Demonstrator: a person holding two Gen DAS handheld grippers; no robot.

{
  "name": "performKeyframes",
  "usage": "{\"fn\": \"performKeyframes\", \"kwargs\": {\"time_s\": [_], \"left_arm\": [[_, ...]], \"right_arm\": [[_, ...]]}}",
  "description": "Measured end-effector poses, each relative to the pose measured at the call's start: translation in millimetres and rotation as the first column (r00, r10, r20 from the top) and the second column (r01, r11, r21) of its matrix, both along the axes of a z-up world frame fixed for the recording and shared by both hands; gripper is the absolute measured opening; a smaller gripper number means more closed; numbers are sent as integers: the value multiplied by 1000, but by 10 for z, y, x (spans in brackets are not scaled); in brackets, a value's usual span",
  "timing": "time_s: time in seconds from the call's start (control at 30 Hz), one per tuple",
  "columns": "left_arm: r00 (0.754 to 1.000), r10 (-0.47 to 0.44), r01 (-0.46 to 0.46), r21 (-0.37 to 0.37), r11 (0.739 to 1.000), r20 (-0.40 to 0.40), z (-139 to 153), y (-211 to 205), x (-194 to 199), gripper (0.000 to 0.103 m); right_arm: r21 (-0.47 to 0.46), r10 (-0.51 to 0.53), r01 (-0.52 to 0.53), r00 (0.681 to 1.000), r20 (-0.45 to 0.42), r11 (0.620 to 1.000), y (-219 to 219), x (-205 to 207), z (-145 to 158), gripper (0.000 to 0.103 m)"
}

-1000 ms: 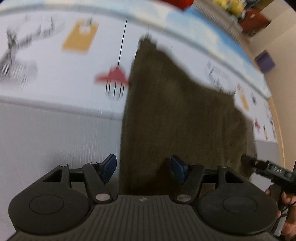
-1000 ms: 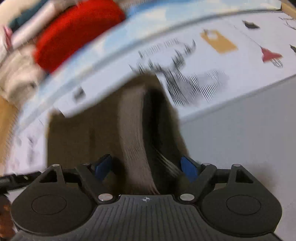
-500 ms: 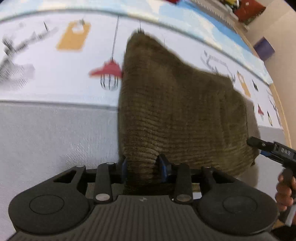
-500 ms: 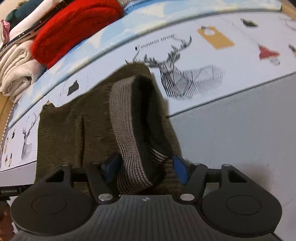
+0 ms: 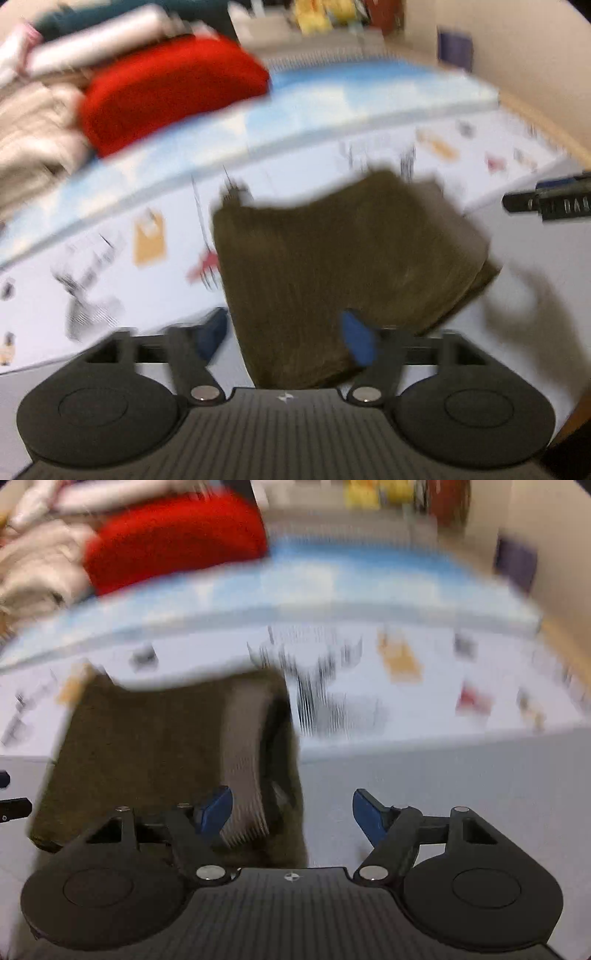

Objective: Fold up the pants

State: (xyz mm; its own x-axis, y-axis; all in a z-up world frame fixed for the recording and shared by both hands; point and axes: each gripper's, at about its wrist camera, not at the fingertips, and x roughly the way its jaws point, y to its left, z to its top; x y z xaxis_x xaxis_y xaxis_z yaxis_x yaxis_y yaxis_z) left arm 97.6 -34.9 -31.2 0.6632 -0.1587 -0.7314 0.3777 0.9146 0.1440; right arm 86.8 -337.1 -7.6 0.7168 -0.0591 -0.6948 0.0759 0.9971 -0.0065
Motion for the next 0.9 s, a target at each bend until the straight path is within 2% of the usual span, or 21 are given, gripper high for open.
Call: {"fn": "performKeyframes", "kwargs": {"time_s": [0.13,0.2,0.27,0.33,0.4,0.43,0.47,0.53,0.6,0.7,0.9], "left_arm": [[990,59,-54,-41,998,130,473,-48,-514,87],[978,116,-103,-82,991,172,614,-63,-769,89],[970,162,-139,-131,982,183,633,-75,-986,90],[967,178,-152,-149,977,184,504,-85,-1161,90],[985,153,-149,-51,987,82,343,-142,-1197,90],[984,168,-165,-42,985,56,339,-156,-1207,90],[982,179,-175,-64,983,67,387,-134,-1199,90],[973,200,-193,-62,979,116,476,-148,-1177,93],[964,219,-210,-76,975,147,517,-141,-1173,102],[966,237,-225,-113,968,100,462,-135,-1084,102],[966,255,-246,-160,956,37,351,-130,-935,102]], "right_arm": [[-45,32,-26,987,156,999,255,-492,425,92],[-60,34,-22,977,211,998,339,-779,536,96],[-46,22,-11,968,249,999,396,-1049,552,99],[-44,3,9,967,253,999,468,-1194,569,99],[-4,-20,21,972,236,1000,490,-1287,547,99],[14,-19,17,979,203,1000,498,-1300,507,99],[19,-23,20,984,176,1000,523,-1312,481,99],[15,-47,45,986,162,999,542,-1300,482,99],[40,-64,59,984,164,997,531,-1264,505,99],[51,-72,65,986,149,997,552,-1218,499,99],[-28,-36,40,993,113,999,671,-1144,423,99]]}}
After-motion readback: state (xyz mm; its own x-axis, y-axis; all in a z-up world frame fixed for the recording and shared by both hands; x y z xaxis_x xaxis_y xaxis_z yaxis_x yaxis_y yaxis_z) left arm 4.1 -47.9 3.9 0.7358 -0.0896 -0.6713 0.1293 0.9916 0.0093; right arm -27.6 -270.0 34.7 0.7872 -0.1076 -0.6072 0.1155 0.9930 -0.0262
